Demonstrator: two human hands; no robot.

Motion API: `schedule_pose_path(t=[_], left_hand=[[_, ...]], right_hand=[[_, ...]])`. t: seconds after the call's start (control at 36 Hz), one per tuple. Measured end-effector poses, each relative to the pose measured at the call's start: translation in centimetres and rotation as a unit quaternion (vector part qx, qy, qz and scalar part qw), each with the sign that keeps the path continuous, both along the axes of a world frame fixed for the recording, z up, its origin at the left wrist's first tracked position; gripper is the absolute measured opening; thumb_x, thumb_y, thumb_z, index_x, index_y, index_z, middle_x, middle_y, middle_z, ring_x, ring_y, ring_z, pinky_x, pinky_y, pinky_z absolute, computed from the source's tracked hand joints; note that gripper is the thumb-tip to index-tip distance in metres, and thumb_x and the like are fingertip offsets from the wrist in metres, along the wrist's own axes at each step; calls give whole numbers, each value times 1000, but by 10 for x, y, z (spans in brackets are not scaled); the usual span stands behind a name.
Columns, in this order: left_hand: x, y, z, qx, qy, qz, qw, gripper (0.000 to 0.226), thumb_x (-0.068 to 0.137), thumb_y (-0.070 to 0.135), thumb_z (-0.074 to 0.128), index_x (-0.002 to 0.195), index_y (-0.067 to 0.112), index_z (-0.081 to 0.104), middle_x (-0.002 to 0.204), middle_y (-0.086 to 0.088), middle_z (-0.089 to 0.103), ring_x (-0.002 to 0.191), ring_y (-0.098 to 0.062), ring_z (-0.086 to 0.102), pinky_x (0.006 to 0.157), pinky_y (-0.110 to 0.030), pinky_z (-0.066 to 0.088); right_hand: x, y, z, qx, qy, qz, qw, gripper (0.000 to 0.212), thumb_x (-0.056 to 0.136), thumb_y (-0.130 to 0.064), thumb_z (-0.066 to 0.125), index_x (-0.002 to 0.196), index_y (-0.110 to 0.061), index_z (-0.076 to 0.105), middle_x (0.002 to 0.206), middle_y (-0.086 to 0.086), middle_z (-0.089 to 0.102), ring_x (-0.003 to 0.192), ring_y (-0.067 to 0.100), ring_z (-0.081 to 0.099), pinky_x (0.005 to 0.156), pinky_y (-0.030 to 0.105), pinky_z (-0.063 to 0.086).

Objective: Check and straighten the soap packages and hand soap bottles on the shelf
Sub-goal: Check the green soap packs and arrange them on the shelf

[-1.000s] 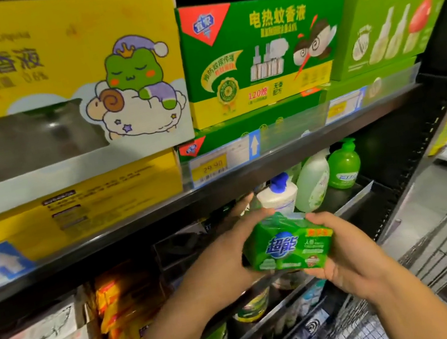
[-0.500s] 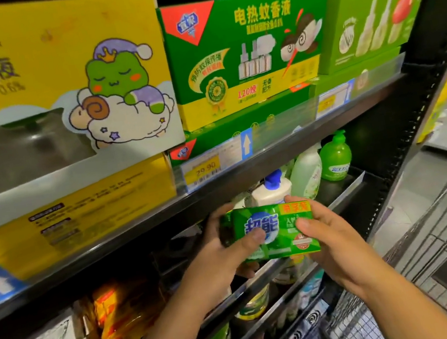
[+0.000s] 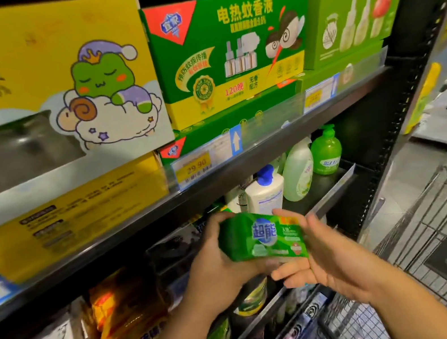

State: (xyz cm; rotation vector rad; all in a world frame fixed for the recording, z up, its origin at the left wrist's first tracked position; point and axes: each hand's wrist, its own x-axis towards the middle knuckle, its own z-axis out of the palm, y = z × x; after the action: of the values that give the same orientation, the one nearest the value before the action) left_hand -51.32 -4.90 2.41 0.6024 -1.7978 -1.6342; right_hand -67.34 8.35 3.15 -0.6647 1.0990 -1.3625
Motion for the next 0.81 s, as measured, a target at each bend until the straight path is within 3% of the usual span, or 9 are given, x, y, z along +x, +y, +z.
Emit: schedule_pose_path(t=[0.11, 0.22, 0.31, 0.36, 0.44, 0.58, 0.69, 0.75, 0.81], left_hand=[[-5, 0, 3, 26, -10, 24, 999, 89, 35, 40, 101, 112, 44, 56, 109, 0, 74, 103, -25, 70, 95, -55, 52], [-7, 4, 14, -79, -84, 40, 992, 86, 34, 53, 96, 110, 55, 56, 106, 20, 70, 99, -3, 67, 91, -35, 55], [-5, 11, 32, -208, -134, 31, 968, 81, 44, 46, 95, 115, 53, 56, 112, 25, 61, 102, 11, 56, 89, -12, 46], [-6, 14, 40, -292, -170, 15, 941, 86, 47, 51, 91, 125, 41, 56, 116, 27, 49, 106, 9, 51, 91, -13, 43], [-9, 16, 44, -325, -210, -18, 922, 84, 47, 56, 84, 125, 41, 54, 110, 27, 45, 101, 6, 51, 90, -23, 47], [-5, 9, 28, -213, -183, 3, 960, 70, 49, 53, 92, 108, 49, 54, 105, 26, 63, 97, 12, 57, 84, -17, 49], [-4, 7, 9, -200, -196, -17, 960, 74, 47, 64, 85, 113, 53, 54, 114, 25, 65, 106, 3, 60, 94, -32, 52], [-10, 13, 5, -208, -197, -32, 958, 70, 51, 56, 87, 112, 55, 52, 114, 26, 63, 106, 7, 59, 92, -22, 50], [-14, 18, -1, -178, -149, -28, 972, 73, 53, 33, 93, 113, 44, 53, 108, 25, 66, 99, 9, 62, 83, -14, 50]], right_hand=[[0, -3, -12, -41, 237, -54, 969, 77, 60, -34, 93, 127, -43, 56, 127, 3, 67, 115, 25, 66, 101, 44, 52], [-1, -7, -20, -72, 346, -129, 927, 78, 56, -27, 94, 125, -31, 57, 115, -8, 67, 106, 13, 65, 91, 29, 52], [-3, -8, -24, -76, 417, -115, 898, 76, 57, -37, 93, 125, -40, 60, 118, -12, 65, 113, 9, 61, 94, 25, 48], [-1, -10, -32, -68, 418, -100, 900, 74, 56, -39, 94, 122, -43, 60, 120, -10, 66, 115, 10, 60, 97, 31, 48], [4, -10, -44, -63, 391, -100, 913, 70, 57, -29, 96, 119, -36, 63, 111, -8, 70, 107, 12, 65, 96, 44, 52], [-22, 9, -28, -103, 346, -181, 915, 83, 45, -33, 97, 121, -35, 62, 112, -2, 70, 102, 21, 66, 87, 28, 55], [-39, 18, 4, -197, 264, -192, 924, 99, 50, -31, 100, 135, -17, 50, 111, 11, 67, 105, 32, 63, 93, 50, 54], [-36, 20, 19, -214, 277, -182, 919, 95, 51, -29, 99, 134, -23, 54, 115, 18, 63, 109, 35, 61, 97, 58, 50], [-28, 21, 28, -204, 319, -171, 909, 89, 51, -23, 98, 130, -32, 58, 118, 12, 63, 111, 30, 63, 97, 56, 51]])
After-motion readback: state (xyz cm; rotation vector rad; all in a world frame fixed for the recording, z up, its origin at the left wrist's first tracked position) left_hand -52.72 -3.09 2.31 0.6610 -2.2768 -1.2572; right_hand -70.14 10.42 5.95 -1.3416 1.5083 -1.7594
